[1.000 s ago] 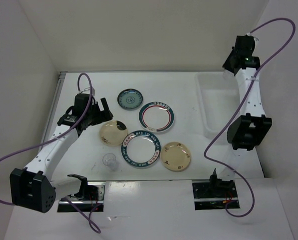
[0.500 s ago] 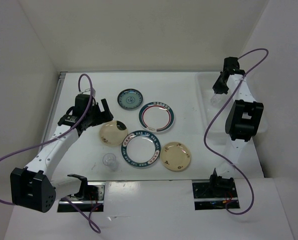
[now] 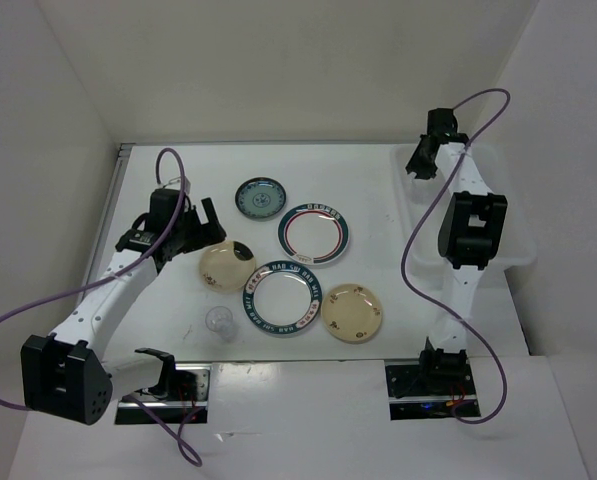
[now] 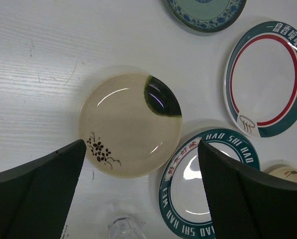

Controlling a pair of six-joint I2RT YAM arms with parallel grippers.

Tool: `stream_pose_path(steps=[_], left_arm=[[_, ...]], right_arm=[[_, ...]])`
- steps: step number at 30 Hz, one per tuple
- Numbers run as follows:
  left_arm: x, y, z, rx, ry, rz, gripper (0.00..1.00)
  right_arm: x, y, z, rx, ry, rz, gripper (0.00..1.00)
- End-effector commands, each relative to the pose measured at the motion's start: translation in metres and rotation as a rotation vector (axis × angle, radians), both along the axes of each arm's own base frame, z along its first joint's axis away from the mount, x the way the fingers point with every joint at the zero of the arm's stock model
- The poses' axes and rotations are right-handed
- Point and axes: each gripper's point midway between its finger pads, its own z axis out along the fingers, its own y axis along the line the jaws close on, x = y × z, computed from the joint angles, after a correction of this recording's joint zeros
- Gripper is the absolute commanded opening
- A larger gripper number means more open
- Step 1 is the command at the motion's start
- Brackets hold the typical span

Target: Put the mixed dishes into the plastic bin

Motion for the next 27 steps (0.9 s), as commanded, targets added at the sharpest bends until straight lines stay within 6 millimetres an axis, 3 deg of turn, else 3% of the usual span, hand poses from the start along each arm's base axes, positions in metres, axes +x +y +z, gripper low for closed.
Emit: stream_pose_path(steps=[1,2,3,8,10,12,13,15,18,19,20,24,27], left_arm=[[0.002,0.003,-0.001,-0.006,-0.005,0.024,1.0],[0.002,0.003,-0.001,-0.006,-0.005,0.024,1.0],[0.002,0.003,-0.001,-0.006,-0.005,0.024,1.0],[0.004,0.001,-0.002,-0.018,-0.003,0.024,1.0],[0.006,0.001,0.0,-0.02,-0.012,0.023,1.0],[0.008,0.0,0.003,-0.022,-0.021,0.023,1.0],[0.009,0.0,0.012,-0.034,-0.042,0.03,1.0],[0.007,0.001,0.022,-0.041,-0.063,0.044,1.0],[-0.007,0.003,0.036,-0.069,-0.084,0.07,1.0],[-0.012,0.001,0.038,-0.085,-0.076,0.065,1.0],[-0.021,-0.001,0.035,-0.09,-0.035,0.05,1.0],[-0.05,-0.026,0.024,-0.181,0.105,-0.059,1.0],[-0.075,-0.041,0.016,-0.243,0.189,-0.125,1.0]], right_arm=[[0.026,0.016,0.05,-0.005,-0.146,0.056,0.35],[0.026,0.021,0.058,-0.006,-0.16,0.065,0.4],[0.029,0.021,0.079,-0.017,-0.209,0.072,0.43],[0.026,0.02,0.141,-0.041,-0.329,0.085,0.52],[0.015,0.021,0.171,-0.046,-0.377,0.084,0.56],[0.002,0.023,0.182,-0.047,-0.39,0.098,0.65],[-0.013,0.03,0.209,-0.03,-0.438,0.124,0.7],[-0.031,0.039,0.21,0.001,-0.435,0.159,0.79],[-0.066,0.067,0.23,0.052,-0.475,0.229,0.81],[-0.076,0.082,0.221,0.062,-0.454,0.26,0.82],[-0.089,0.086,0.235,0.042,-0.478,0.255,0.82],[-0.117,0.12,0.238,0.025,-0.473,0.324,0.84],[-0.129,0.143,0.221,0.052,-0.413,0.387,0.84]])
